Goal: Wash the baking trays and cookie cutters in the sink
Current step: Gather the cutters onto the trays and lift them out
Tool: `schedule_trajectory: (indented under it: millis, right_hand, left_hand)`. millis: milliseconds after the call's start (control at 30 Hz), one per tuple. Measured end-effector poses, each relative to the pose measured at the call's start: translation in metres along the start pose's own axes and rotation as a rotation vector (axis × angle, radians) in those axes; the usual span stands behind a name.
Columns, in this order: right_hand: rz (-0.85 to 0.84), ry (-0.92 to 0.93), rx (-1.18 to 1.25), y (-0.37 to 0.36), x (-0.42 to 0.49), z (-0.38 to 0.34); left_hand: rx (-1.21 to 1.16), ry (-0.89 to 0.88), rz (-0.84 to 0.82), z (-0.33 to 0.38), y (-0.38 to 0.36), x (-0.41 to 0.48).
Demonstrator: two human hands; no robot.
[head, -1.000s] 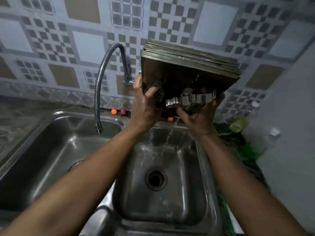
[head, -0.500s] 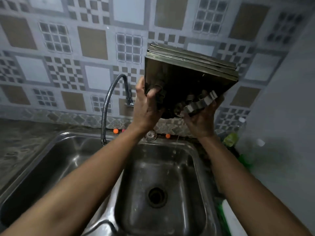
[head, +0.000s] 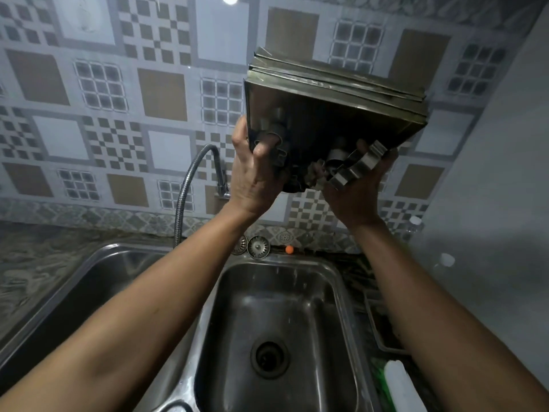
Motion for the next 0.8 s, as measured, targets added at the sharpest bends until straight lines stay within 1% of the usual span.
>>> schedule_trajectory:
  millis: [67,133,233,267,367,400,533,600,633,667,700,767,800]
  right_hand:
    - [0.004,0.067,-0.079,-0.001,0.01,-0.003]
    - [0.081,0.088,-0.098,0.004,0.024,-0.006]
    - [0.138,0.337,-0.108,0.007,0.033,-0.029]
    - [0.142,0.344,-0.092,0.007,0.034,-0.031]
    - [0.16,0.277,0.005,0.009,0.028,-0.032]
    - [0.164,0.252,0.003,0.008,0.022,-0.03]
    - [0.05,0.19,-0.131,-0.005,-0.001,-0.011]
    - [-0.036,0.147,-0.183,-0.012,-0.018,0.008]
    - [-0.058,0.194,-0.197,-0.015,-0.028,0.008]
    - [-0.062,0.291,-0.241,-0.017,-0.036,0.004]
    - [-0.044,0.357,-0.232,-0.016,-0.045,-0.003]
    - [0.068,0.392,-0.177,-0.008,-0.05,-0.015]
    - [0.091,0.348,-0.13,-0.004,-0.048,-0.017]
  left_hand:
    - [-0.013,-0.018,0.026,0.002,0.001,0.008]
    - [-0.031,-0.04,0.064,0.005,0.001,0.019]
    - [-0.057,-0.03,0.112,0.005,0.001,0.032]
    - [-0.058,-0.031,0.12,0.004,0.001,0.032]
    - [-0.049,-0.028,0.089,-0.002,-0.001,0.024]
    - [-0.044,-0.025,0.074,-0.004,-0.002,0.019]
    - [-0.012,0.025,0.027,-0.013,-0.004,-0.003]
    - [0.006,0.048,-0.034,-0.017,-0.004,-0.023]
    - [0.006,0.058,-0.076,-0.017,-0.004,-0.034]
    - [0.006,0.063,-0.117,-0.017,-0.005,-0.046]
    - [0.006,0.07,-0.147,-0.018,-0.004,-0.055]
    - [0.006,0.101,-0.19,-0.019,-0.004,-0.064]
    - [0.003,0.119,-0.194,-0.02,-0.005,-0.062]
Point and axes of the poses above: each hand's wrist, its own x-axis towards the middle knuckle, its own y-axis out of the back of the hand, z = x × y, the point moved 9 cm from there along x, towards the middle knuckle, and after that the axes turned 13 degrees about z, right-handed, at the moved point
